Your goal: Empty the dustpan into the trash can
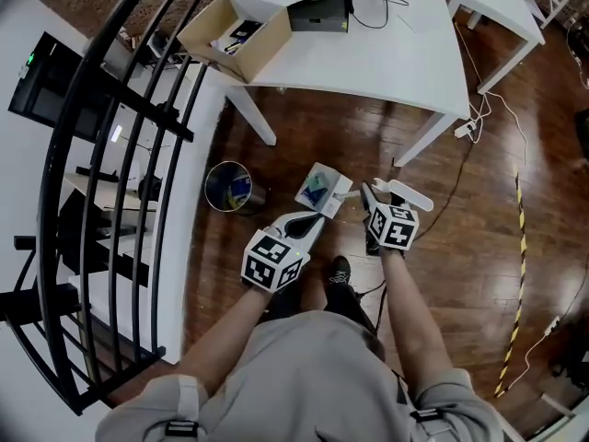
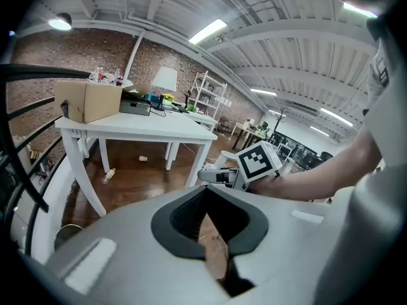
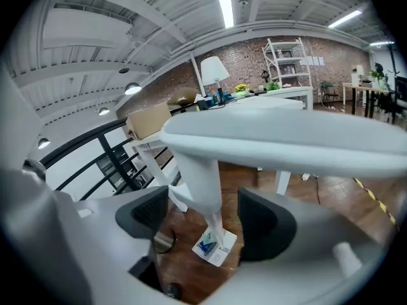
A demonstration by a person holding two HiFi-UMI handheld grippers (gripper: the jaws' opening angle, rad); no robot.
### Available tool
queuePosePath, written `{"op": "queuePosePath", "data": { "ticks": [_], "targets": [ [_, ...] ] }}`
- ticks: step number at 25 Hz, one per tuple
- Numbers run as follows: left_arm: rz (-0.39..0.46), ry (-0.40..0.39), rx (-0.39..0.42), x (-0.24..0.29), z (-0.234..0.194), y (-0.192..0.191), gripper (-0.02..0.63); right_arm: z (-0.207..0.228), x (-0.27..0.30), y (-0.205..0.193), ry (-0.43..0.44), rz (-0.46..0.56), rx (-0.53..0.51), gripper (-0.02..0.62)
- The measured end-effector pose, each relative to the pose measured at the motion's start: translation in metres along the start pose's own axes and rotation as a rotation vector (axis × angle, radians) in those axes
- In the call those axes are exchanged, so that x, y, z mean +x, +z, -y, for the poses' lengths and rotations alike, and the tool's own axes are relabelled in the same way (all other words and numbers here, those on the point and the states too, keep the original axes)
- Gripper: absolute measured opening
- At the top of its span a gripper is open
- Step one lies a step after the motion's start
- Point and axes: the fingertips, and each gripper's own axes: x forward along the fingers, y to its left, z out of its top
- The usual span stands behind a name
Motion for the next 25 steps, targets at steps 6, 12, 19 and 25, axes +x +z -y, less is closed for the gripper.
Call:
{"op": "queuePosePath", "data": {
  "ticks": [6,12,19,25],
  "targets": [
    [-0.002,0.030,-0.021,-0.014,-0.020,-0.003,0.003,0.001,0.025,0.008,-0.036,-0.010,-0.002,0.214],
    [0.005,0.093,-0.060,-0.034,-0.046,-0.015,0.003,-0.003,0.024,0.013,-0.029,-0.005,-0.055,0.199],
    [0.020,0.156,-0.088,-0.053,-0.065,-0.027,0.003,-0.021,0.004,0.043,0.028,0.058,-0.139,0.199],
    [0.082,0.203,-0.102,-0.070,-0.062,-0.020,0.003,-0.064,-0.030,0.096,0.139,0.160,-0.222,0.198]
  ]
}}
